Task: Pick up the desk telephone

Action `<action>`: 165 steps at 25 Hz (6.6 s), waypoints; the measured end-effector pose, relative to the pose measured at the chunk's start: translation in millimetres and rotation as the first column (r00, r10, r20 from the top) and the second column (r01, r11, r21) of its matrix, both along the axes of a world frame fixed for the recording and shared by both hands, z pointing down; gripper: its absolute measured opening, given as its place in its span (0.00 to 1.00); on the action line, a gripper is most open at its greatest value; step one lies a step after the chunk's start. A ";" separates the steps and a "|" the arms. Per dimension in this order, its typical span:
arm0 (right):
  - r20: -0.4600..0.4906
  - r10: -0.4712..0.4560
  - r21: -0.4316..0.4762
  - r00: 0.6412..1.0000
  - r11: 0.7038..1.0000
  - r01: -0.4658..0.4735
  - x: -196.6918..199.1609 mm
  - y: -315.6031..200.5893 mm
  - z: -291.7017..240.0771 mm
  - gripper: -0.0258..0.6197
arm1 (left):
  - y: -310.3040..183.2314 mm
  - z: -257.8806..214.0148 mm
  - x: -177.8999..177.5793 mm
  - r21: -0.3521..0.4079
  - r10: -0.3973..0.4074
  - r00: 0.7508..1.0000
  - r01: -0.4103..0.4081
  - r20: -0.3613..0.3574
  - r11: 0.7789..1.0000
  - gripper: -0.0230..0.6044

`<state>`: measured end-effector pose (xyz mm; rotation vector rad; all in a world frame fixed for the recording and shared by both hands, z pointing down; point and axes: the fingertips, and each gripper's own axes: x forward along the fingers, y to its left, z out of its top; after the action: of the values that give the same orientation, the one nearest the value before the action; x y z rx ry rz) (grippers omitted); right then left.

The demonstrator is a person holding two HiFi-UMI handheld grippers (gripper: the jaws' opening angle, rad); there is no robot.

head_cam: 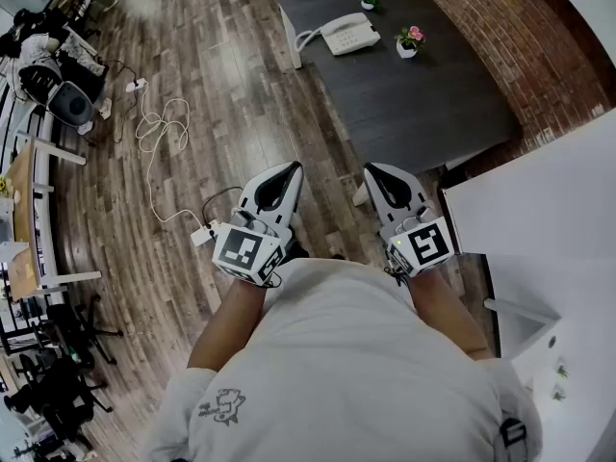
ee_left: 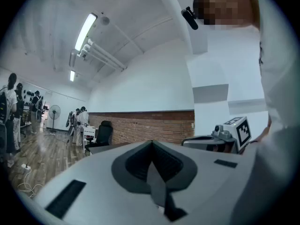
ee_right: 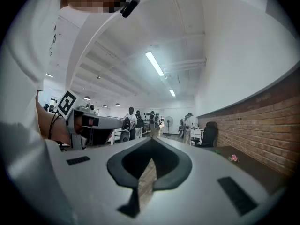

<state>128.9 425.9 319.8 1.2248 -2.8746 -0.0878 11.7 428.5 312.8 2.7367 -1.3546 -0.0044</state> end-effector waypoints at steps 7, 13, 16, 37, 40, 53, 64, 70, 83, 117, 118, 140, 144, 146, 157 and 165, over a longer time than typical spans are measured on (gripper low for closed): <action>-0.001 -0.006 -0.005 1.000 1.000 0.006 -2.2 -3.1 2.7 0.05 | -3.4 -2.1 -7.4 0.010 -0.033 0.999 0.033 -0.002 0.999 0.05; -0.002 -0.013 -0.007 1.000 1.000 0.013 -8.4 -7.6 2.4 0.05 | -8.2 -0.2 -13.9 0.004 -0.040 0.999 0.040 -0.003 0.999 0.05; 0.000 -0.019 -0.003 1.000 1.000 0.019 -11.5 -12.0 2.2 0.05 | -13.5 1.0 -16.7 0.004 -0.044 0.999 0.044 -0.002 0.999 0.05; -0.002 -0.029 -0.032 1.000 0.999 0.029 -92.8 -93.1 11.1 0.34 | -96.0 20.4 -103.5 -0.027 -0.054 0.996 0.052 -0.074 0.998 0.40; -0.012 -0.017 -0.036 1.000 0.999 0.016 -117.6 -112.2 7.5 0.38 | -111.6 8.5 -116.2 -0.017 0.004 0.997 -0.005 -0.079 1.000 0.50; -0.024 -0.063 -0.064 0.998 0.996 0.061 -227.4 -157.2 10.8 0.43 | -144.2 11.5 -209.8 -0.028 -0.012 0.998 0.010 -0.068 1.000 0.56; -0.001 -0.123 -0.109 0.992 0.987 0.122 -275.7 -172.7 21.8 0.43 | -150.1 19.5 -256.1 -0.061 -0.060 0.995 0.055 -0.076 0.997 0.57; 0.021 -0.147 -0.118 0.989 0.982 0.148 -287.4 -190.2 28.1 0.43 | -166.6 23.3 -265.3 -0.081 -0.085 0.994 0.079 -0.073 0.994 0.57; 0.051 -0.145 -0.175 0.988 0.973 0.152 -274.8 -310.3 53.9 0.44 | -273.0 44.5 -258.2 -0.125 -0.107 0.992 0.098 -0.067 0.987 0.56; 0.038 0.094 -0.232 0.995 0.969 -0.082 -69.4 -541.4 73.6 0.44 | -534.7 48.1 -78.9 -0.127 0.132 0.990 -0.136 -0.046 0.983 0.56; 0.038 0.106 -0.233 0.994 0.968 -0.095 -66.6 -542.6 74.1 0.44 | -538.3 49.6 -76.5 -0.131 0.142 0.989 -0.147 -0.048 0.980 0.56; -0.052 0.591 -0.306 0.805 0.758 -0.576 -23.2 -628.3 106.0 0.44 | -709.4 84.4 -6.9 -0.203 0.676 0.732 -0.678 -0.090 0.707 0.55; -0.060 0.658 -0.304 0.751 0.704 -0.641 -20.8 -636.7 102.5 0.44 | -723.2 85.9 2.8 -0.202 0.739 0.665 -0.743 -0.109 0.639 0.55; -0.059 0.691 -0.308 0.720 0.674 -0.672 -18.5 -637.3 101.8 0.44 | -727.0 86.2 9.9 -0.200 0.772 0.624 -0.776 -0.117 0.597 0.55; -0.065 0.825 -0.307 0.562 0.519 -0.798 -22.9 -635.3 94.9 0.44 | -739.2 80.8 26.6 -0.176 0.889 0.435 -0.895 -0.144 0.409 0.55; -0.064 0.873 -0.323 0.483 0.440 -0.838 -34.8 -635.0 99.3 0.44 | -742.5 89.8 26.4 -0.192 0.928 0.339 -0.932 -0.156 0.308 0.55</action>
<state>94.2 -209.1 419.1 2.4543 -1.8041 0.4528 38.1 -313.9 402.6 2.7945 0.4492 0.2071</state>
